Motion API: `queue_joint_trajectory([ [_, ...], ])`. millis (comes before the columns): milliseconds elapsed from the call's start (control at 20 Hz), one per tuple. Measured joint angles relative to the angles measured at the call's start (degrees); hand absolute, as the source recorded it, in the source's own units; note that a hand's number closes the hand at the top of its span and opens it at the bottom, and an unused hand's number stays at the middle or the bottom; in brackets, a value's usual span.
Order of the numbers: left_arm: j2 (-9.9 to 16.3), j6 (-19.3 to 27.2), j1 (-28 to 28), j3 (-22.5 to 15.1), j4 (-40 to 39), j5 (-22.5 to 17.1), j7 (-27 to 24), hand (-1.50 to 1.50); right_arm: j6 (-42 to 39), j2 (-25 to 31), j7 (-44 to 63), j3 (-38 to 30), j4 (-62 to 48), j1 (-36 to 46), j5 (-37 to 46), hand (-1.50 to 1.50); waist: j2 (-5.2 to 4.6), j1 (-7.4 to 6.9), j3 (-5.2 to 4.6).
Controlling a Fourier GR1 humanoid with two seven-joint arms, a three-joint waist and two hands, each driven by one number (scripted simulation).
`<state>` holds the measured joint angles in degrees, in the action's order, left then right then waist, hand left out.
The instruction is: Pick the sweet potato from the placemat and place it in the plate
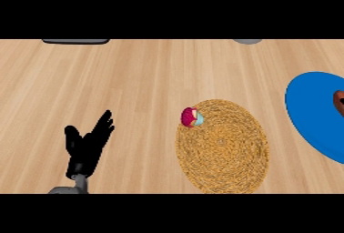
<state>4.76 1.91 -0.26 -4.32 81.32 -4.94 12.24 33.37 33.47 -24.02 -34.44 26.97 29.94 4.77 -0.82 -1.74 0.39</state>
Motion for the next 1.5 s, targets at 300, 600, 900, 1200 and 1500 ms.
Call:
queue_joint_trajectory([
  [300,-0.41,0.83,1.28,-0.05,0.78,0.5,0.35,0.0,-10.12,2.57,-7.32,-6.19,-3.29,-3.25,-7.27,-1.5,0.4,0.9,-0.18],
  [600,0.19,-0.24,1.95,1.1,0.23,-0.05,-1.08,0.0,-22.41,3.01,-9.9,-6.47,-1.25,-9.98,-11.13,-1.5,0.82,1.68,-0.3],
  [900,0.67,-0.38,0.69,2.22,-0.38,-0.18,0.35,0.0,-29.06,0.41,-9.44,-4.1,7.96,-20.05,-12.98,-1.5,0.97,2.19,-0.41],
  [1200,0.81,-1.75,1.94,2.64,-0.29,-0.55,-1.41,0.0,-28.15,-4.79,-5.3,-1.28,23.55,-31.87,-13.04,-1.5,1.06,2.32,-0.43],
  [1500,0.38,-1.22,2.23,2.4,2.11,-0.19,0.92,0.0,-26.79,-10.86,-3.18,0.37,36.79,-42.25,-12.41,-1.5,0.94,2.17,-0.44],
])
